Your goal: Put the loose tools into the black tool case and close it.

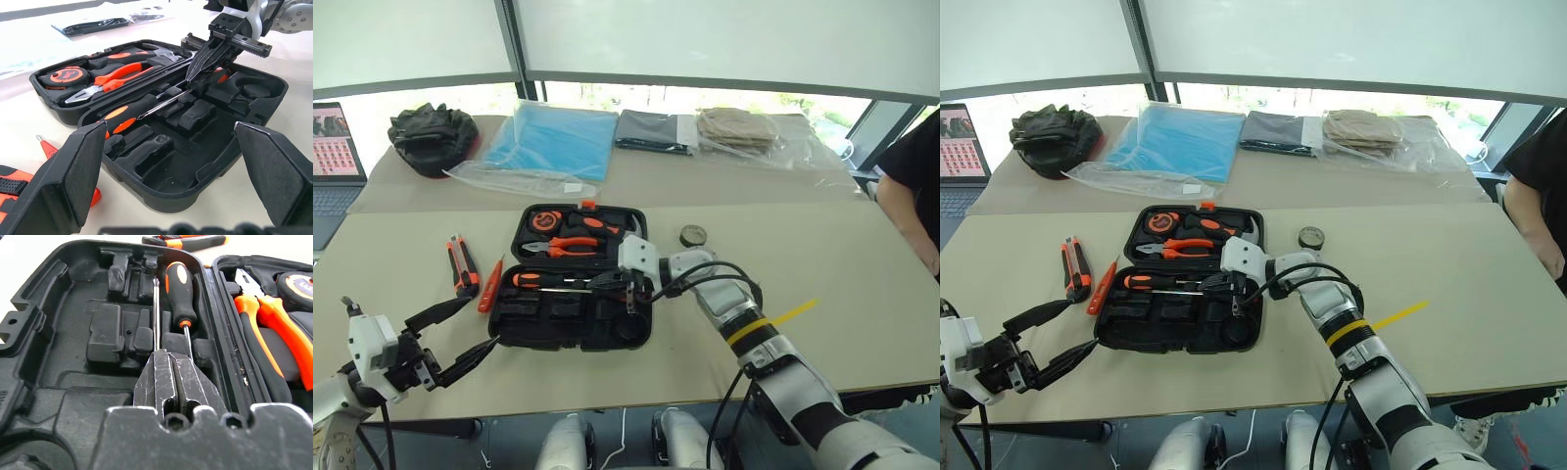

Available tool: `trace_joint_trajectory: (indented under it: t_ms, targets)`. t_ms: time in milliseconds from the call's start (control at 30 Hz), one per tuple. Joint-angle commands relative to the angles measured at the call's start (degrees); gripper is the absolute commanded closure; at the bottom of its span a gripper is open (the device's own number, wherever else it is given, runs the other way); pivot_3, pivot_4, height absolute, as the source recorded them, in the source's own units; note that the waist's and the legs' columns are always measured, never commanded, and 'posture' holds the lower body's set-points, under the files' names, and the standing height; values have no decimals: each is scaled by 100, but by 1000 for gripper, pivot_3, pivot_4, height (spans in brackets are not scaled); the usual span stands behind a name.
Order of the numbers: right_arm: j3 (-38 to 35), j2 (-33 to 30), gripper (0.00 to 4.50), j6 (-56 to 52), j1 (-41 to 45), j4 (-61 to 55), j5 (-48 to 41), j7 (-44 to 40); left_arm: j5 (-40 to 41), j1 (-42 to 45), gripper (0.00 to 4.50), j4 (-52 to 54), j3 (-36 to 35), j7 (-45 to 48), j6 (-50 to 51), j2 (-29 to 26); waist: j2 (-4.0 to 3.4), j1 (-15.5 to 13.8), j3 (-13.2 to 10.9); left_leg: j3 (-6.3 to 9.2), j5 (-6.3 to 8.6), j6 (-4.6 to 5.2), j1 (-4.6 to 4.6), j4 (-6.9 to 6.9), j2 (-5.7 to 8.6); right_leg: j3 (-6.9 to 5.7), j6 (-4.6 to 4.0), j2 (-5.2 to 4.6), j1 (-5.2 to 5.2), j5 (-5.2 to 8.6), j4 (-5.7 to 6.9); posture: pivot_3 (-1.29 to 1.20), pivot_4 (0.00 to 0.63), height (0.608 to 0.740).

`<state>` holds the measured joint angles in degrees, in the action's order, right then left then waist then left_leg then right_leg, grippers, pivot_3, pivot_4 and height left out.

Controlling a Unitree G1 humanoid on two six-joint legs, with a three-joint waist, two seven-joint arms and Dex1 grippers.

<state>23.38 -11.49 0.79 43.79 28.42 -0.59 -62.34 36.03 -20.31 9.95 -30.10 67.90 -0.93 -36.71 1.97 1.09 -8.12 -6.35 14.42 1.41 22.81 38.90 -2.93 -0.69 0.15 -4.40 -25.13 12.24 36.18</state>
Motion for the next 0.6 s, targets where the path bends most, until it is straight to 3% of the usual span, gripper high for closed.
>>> trace_joint_trajectory:
  t_ms: [33,233,400,467,600]
  targets:
    - [320,-80,4484,-48,-24,160,417,-58,-14,-4,0,46,0,-14,-20,-49,-1,1,1,0,0,-1,-3,0,0,0,-1,0,2,0,1,0,150,740]
    - [344,-91,4484,-25,-43,-243,379,-233,-37,29,0,-148,-179,-30,-50,-147,-1,1,3,0,-1,-3,-19,-4,-1,2,-8,0,10,4,5,0,150,740]
    - [-825,-77,4484,-499,-388,-1390,-1259,-485,116,-332,0,-46,-579,-261,88,-74,2,-5,0,2,1,-5,3,-11,-2,-1,-7,-1,-6,4,-3,0,150,740]
    - [-1261,-395,3920,-1128,-659,-2005,-1924,-663,134,-543,0,-203,-868,-427,52,49,-1,-3,-1,5,4,-3,15,-10,-2,-1,-5,-4,-15,2,-4,0,150,740]
    - [-1663,-1028,2698,-1540,-1351,-3016,-2324,-596,121,-866,0,-573,-1432,-907,47,332,4,-37,1,10,18,4,12,-10,0,-6,3,-11,-4,2,-22,0,150,740]
